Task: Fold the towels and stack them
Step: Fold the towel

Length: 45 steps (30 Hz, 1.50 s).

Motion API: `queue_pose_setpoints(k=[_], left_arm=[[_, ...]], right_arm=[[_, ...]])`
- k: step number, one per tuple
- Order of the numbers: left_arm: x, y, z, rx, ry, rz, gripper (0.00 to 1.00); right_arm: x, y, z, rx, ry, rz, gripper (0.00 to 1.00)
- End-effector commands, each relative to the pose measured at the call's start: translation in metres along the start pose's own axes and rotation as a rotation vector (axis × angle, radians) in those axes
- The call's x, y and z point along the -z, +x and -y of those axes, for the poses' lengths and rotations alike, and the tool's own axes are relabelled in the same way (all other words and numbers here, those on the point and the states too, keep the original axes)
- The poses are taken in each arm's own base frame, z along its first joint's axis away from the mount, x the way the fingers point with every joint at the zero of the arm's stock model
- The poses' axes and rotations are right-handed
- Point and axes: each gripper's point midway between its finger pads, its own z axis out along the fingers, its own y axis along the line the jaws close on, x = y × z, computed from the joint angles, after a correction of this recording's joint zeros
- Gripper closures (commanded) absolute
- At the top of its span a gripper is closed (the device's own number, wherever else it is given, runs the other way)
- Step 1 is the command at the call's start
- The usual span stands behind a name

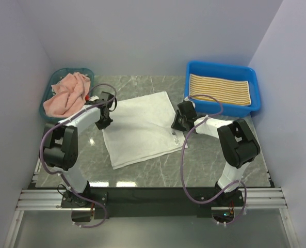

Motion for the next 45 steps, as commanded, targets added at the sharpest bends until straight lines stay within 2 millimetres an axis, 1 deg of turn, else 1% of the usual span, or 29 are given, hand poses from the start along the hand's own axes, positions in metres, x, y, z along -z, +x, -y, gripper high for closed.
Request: queue_pose_setpoints(k=[1, 3, 7, 12, 14, 16, 17, 18, 19, 21, 22, 23, 24, 25, 26, 27, 28, 30, 32, 34, 36, 37, 39, 40, 41, 42, 43, 44, 45], left_arm=[[0.011, -0.013, -0.016, 0.001, -0.044, 0.045, 1.0], [0.008, -0.011, -0.018, 0.004, -0.051, 0.042, 0.99], [-0.01, 0.006, -0.022, -0.002, -0.066, -0.005, 0.96], [-0.02, 0.021, -0.025, -0.009, -0.076, -0.044, 0.87], [-0.022, 0.026, -0.027, -0.007, -0.074, -0.055, 0.84], [-0.022, 0.032, -0.029, -0.008, -0.065, -0.067, 0.82], [-0.022, 0.036, -0.029, -0.01, -0.056, -0.074, 0.8], [-0.018, 0.038, -0.027, -0.006, -0.033, -0.08, 0.8], [-0.019, 0.047, -0.031, -0.012, -0.029, -0.091, 0.78], [-0.012, 0.059, -0.028, -0.019, 0.016, -0.115, 0.75], [-0.012, 0.073, -0.035, -0.032, 0.017, -0.137, 0.73], [-0.009, 0.081, -0.032, -0.039, 0.039, -0.141, 0.73], [-0.001, 0.086, -0.027, -0.027, 0.087, -0.152, 0.71], [0.0, 0.099, -0.035, -0.036, 0.087, -0.171, 0.68], [0.005, 0.107, -0.034, -0.033, 0.106, -0.178, 0.67], [0.013, 0.105, -0.032, -0.023, 0.143, -0.159, 0.64], [0.016, 0.115, -0.037, -0.023, 0.156, -0.18, 0.6], [0.032, 0.108, -0.035, 0.002, 0.215, -0.159, 0.45], [0.048, 0.09, -0.029, 0.016, 0.258, -0.112, 0.34], [0.071, 0.056, -0.019, 0.044, 0.304, -0.032, 0.27], [0.077, 0.024, -0.021, 0.058, 0.303, 0.047, 0.23], [0.084, 0.003, -0.015, 0.076, 0.325, 0.09, 0.22], [0.077, -0.02, -0.014, 0.069, 0.332, 0.111, 0.2], [0.08, -0.036, -0.006, 0.071, 0.358, 0.133, 0.19], [0.076, -0.048, -0.003, 0.056, 0.362, 0.148, 0.17], [0.061, -0.044, 0.004, 0.023, 0.355, 0.096, 0.17], [0.063, -0.059, 0.014, 0.012, 0.37, 0.101, 0.16], [0.053, -0.061, 0.012, -0.017, 0.343, 0.069, 0.15], [0.034, -0.052, 0.017, -0.047, 0.314, 0.01, 0.15]], right_arm=[[-0.01, 0.011, 0.02, -0.027, 0.065, -0.028, 0.69], [-0.009, 0.011, 0.017, -0.023, 0.054, -0.031, 0.69], [-0.007, 0.007, 0.013, -0.017, 0.033, -0.02, 0.69], [-0.002, 0.013, 0.015, -0.019, 0.04, -0.043, 0.7], [0.001, 0.028, 0.024, -0.049, 0.063, -0.093, 0.7], [0.009, 0.045, 0.019, -0.091, 0.016, -0.152, 0.7], [0.013, 0.062, 0.031, -0.102, 0.032, -0.184, 0.7], [0.021, 0.064, 0.031, -0.109, 0.02, -0.178, 0.7], [0.027, 0.083, 0.041, -0.115, 0.032, -0.215, 0.7], [0.044, 0.089, 0.046, -0.117, 0.018, -0.202, 0.7], [0.051, 0.107, 0.057, -0.12, 0.03, -0.232, 0.7], [0.058, 0.114, 0.058, -0.117, 0.023, -0.237, 0.7], [0.069, 0.112, 0.054, -0.114, -0.01, -0.212, 0.69], [0.075, 0.129, 0.063, -0.114, 0.001, -0.24, 0.69], [0.082, 0.136, 0.059, -0.107, -0.026, -0.253, 0.69], [0.09, 0.135, 0.053, -0.105, -0.067, -0.238, 0.69], [0.095, 0.14, 0.052, -0.11, -0.091, -0.247, 0.68], [0.105, 0.128, 0.037, -0.093, -0.159, -0.206, 0.67], [0.116, 0.095, 0.023, -0.026, -0.18, -0.123, 0.65], [0.127, 0.047, 0.014, 0.04, -0.149, 0.017, 0.57], [0.13, 0.012, 0.013, 0.062, -0.112, 0.106, 0.46], [0.137, -0.016, 0.006, 0.082, -0.122, 0.169, 0.43], [0.132, -0.043, 0.007, 0.092, -0.088, 0.228, 0.38], [0.134, -0.067, 0.001, 0.093, -0.093, 0.284, 0.37], [0.132, -0.076, -0.002, 0.09, -0.095, 0.296, 0.34], [0.121, -0.08, -0.001, 0.092, -0.083, 0.283, 0.33], [0.122, -0.095, -0.009, 0.104, -0.101, 0.321, 0.32], [0.117, -0.098, -0.011, 0.115, -0.106, 0.329, 0.3], [0.108, -0.099, -0.012, 0.126, -0.106, 0.323, 0.3]])
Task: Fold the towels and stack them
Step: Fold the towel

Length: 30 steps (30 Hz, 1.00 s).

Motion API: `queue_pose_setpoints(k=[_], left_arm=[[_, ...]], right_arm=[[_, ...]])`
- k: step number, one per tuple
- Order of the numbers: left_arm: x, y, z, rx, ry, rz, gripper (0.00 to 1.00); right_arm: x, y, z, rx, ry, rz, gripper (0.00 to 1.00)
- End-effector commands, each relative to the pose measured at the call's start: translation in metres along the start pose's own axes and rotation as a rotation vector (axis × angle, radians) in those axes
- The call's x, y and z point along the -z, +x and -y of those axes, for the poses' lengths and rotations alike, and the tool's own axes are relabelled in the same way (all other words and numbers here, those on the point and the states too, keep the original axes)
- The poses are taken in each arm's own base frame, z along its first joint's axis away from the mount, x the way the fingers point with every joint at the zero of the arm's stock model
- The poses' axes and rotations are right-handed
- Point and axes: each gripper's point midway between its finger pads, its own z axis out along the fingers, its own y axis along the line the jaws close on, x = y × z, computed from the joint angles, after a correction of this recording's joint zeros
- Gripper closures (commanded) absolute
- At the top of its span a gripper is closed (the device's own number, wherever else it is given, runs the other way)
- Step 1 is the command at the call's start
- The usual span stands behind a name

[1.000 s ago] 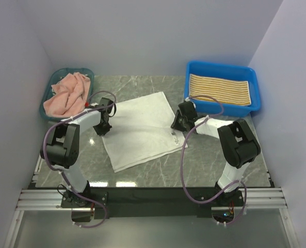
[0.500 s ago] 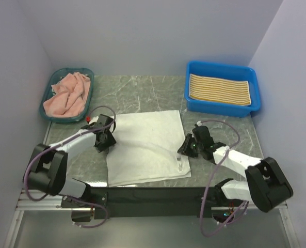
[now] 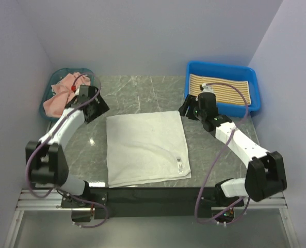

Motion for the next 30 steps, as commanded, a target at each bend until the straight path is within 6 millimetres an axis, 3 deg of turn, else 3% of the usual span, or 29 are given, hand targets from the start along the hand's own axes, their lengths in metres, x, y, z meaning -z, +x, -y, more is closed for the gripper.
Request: queue_pose_setpoints(k=[1, 3, 5, 9, 10, 18, 23, 30], left_arm=[[-0.034, -0.001, 0.011, -0.121, 0.007, -0.105, 0.15], [-0.049, 0.003, 0.014, -0.156, 0.017, -0.129, 0.15], [-0.053, 0.001, 0.022, -0.181, 0.057, -0.128, 0.15], [-0.065, 0.0, 0.028, -0.231, 0.094, -0.117, 0.18], [-0.068, 0.002, 0.027, -0.246, 0.088, -0.124, 0.14], [-0.1, 0.021, 0.004, -0.299, -0.013, -0.194, 0.2], [-0.099, 0.026, 0.004, -0.3, -0.002, -0.203, 0.2], [-0.079, 0.011, 0.01, -0.287, 0.031, -0.137, 0.18]], right_arm=[[-0.024, -0.017, 0.002, 0.089, 0.008, 0.053, 0.29], [-0.037, -0.013, 0.006, 0.109, 0.021, 0.045, 0.26], [-0.044, -0.019, 0.007, 0.149, 0.033, 0.053, 0.26], [-0.065, -0.01, 0.02, 0.204, 0.086, 0.015, 0.26], [-0.069, -0.015, 0.021, 0.214, 0.1, 0.016, 0.27], [-0.103, 0.009, 0.033, 0.239, 0.139, -0.081, 0.35], [-0.107, 0.018, 0.032, 0.242, 0.13, -0.108, 0.36], [-0.111, 0.028, 0.032, 0.231, 0.142, -0.145, 0.36]])
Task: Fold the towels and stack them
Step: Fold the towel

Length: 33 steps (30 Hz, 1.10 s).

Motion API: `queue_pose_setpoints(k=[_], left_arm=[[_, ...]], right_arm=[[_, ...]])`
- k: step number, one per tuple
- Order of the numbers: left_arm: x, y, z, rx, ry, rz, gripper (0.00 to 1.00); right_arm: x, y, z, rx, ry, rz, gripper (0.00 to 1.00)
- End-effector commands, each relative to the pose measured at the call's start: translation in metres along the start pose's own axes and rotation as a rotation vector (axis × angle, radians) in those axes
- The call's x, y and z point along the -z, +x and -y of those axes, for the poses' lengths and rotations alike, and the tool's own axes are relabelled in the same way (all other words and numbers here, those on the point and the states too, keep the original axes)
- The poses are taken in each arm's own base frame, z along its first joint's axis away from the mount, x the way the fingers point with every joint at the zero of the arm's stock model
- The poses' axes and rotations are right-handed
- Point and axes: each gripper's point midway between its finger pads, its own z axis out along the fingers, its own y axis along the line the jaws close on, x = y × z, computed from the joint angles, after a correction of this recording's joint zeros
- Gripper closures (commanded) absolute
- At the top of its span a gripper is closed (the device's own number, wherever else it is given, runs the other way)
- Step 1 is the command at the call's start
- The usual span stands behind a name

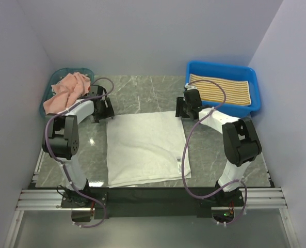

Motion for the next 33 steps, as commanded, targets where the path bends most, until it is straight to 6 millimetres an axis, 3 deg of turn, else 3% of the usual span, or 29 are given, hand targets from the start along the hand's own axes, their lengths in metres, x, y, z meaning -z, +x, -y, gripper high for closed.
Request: queue_pose_setpoints(k=[1, 2, 5, 14, 22, 33], left_arm=[[0.033, -0.023, 0.01, -0.01, 0.064, 0.111, 0.17], [0.049, -0.032, 0.014, -0.011, 0.095, 0.16, 0.17], [0.062, -0.037, 0.018, -0.04, 0.134, 0.224, 0.2], [0.023, 0.001, 0.011, -0.179, 0.017, 0.077, 0.25], [0.003, -0.011, 0.004, -0.148, -0.039, 0.102, 0.38], [-0.007, -0.007, 0.008, -0.117, 0.033, 0.058, 0.4]], right_arm=[[-0.002, -0.012, -0.009, 0.0, -0.009, 0.019, 0.36], [-0.001, -0.012, -0.01, 0.0, -0.013, 0.023, 0.36], [0.0, -0.011, -0.01, -0.006, -0.017, 0.023, 0.36], [0.003, -0.009, -0.012, -0.013, -0.027, 0.023, 0.36], [0.003, -0.004, -0.011, -0.013, -0.028, 0.013, 0.36], [0.002, -0.002, -0.015, -0.02, -0.044, 0.007, 0.37]])
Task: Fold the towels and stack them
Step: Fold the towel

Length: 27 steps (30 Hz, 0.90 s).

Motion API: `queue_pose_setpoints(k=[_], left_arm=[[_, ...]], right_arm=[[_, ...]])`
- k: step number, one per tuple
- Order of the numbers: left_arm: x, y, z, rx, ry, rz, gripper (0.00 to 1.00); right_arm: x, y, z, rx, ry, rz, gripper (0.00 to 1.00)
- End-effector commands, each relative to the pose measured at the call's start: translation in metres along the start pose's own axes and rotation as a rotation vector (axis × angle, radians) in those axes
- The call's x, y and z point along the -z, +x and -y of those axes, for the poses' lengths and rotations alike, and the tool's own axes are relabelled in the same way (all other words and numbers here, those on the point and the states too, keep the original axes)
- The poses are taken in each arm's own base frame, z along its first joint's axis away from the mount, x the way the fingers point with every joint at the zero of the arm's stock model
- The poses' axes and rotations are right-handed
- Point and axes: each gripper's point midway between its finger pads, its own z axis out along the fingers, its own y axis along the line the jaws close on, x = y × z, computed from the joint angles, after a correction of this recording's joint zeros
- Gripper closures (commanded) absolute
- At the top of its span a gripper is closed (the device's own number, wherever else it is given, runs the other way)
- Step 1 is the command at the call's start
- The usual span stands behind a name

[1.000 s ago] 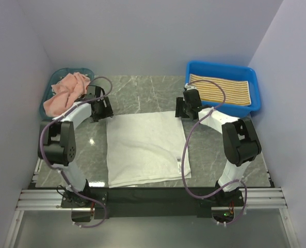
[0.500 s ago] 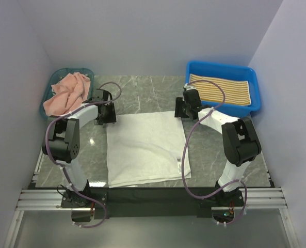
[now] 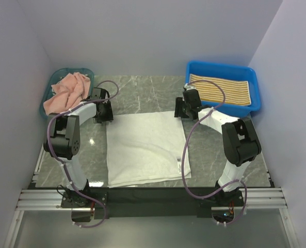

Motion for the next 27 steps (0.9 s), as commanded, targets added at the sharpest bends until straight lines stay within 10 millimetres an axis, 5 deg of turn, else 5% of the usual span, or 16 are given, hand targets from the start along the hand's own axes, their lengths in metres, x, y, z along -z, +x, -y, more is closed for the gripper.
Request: queue_pose_setpoints(k=[1, 14, 18, 24, 27], left_arm=[[-0.001, -0.017, 0.01, 0.013, 0.059, 0.037, 0.41], [-0.04, 0.022, 0.002, 0.007, 0.008, -0.121, 0.4], [-0.045, 0.034, 0.0, 0.003, 0.001, -0.162, 0.58], [-0.042, 0.048, 0.001, -0.024, 0.004, -0.202, 0.99], [-0.038, 0.054, 0.0, -0.052, -0.011, -0.213, 0.99]], right_arm=[[0.002, -0.003, -0.007, -0.004, -0.022, 0.014, 0.37], [0.003, 0.006, -0.015, -0.009, -0.047, 0.003, 0.37], [0.004, 0.009, -0.017, -0.006, -0.049, 0.001, 0.37], [0.004, 0.013, -0.017, 0.001, -0.037, -0.002, 0.37], [0.006, 0.006, -0.017, 0.011, -0.021, 0.013, 0.37]])
